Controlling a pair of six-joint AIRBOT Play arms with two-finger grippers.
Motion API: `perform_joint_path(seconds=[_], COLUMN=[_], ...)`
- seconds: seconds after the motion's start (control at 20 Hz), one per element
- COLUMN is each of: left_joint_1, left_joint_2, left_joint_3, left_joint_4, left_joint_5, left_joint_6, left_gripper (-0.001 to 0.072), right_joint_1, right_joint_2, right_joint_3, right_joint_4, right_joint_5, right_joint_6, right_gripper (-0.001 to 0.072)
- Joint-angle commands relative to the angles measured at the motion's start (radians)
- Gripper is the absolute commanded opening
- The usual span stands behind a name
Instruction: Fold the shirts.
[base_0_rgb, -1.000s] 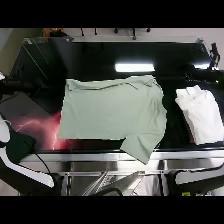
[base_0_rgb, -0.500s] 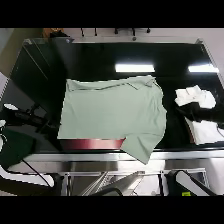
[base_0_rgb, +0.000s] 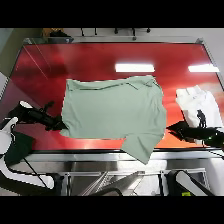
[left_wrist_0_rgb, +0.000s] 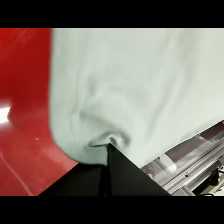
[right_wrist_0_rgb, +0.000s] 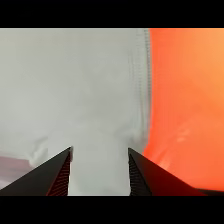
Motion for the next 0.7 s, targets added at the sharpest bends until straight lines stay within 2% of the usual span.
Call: perform_joint_path(seconds=[0.0,0.2,0.35,0.4,0.45,0.5,0.65], left_joint_1=[-0.023,0.012,0.029,0.029,0.029,0.029,0.029], left_joint_2=[0.002,0.002,0.003,0.003,0.008,0.02,0.137], left_joint_3=[0.017,0.017,0.017,0.018,0.018,0.018,0.063], left_joint_4=[-0.01,-0.005,-0.008,-0.018,-0.034,-0.063,-0.243], left_joint_5=[0.015,0.011,0.002,-0.004,-0.006,-0.004,-0.077], left_joint_6=[0.005,-0.003,-0.01,-0.01,-0.01,-0.009,0.046], left_gripper=[0.0019,0.0019,0.0019,0.0019,0.0018,0.0018,0.0015], right_joint_1=[0.0,0.05,0.163,0.201,0.227,0.253,0.295], right_joint_2=[-0.067,-0.179,-0.213,-0.214,-0.213,-0.21,-0.136], right_joint_3=[-0.014,-0.014,-0.011,0.0,0.022,0.058,0.264], right_joint_4=[-0.017,0.003,0.107,0.147,0.183,0.216,0.337], right_joint_5=[-0.076,-0.102,-0.18,-0.212,-0.22,-0.216,-0.098], right_joint_6=[-0.025,-0.077,-0.127,-0.143,-0.161,-0.166,-0.191], right_gripper=[0.0413,0.0364,0.0363,0.034,0.0142,0.0023,0.0022])
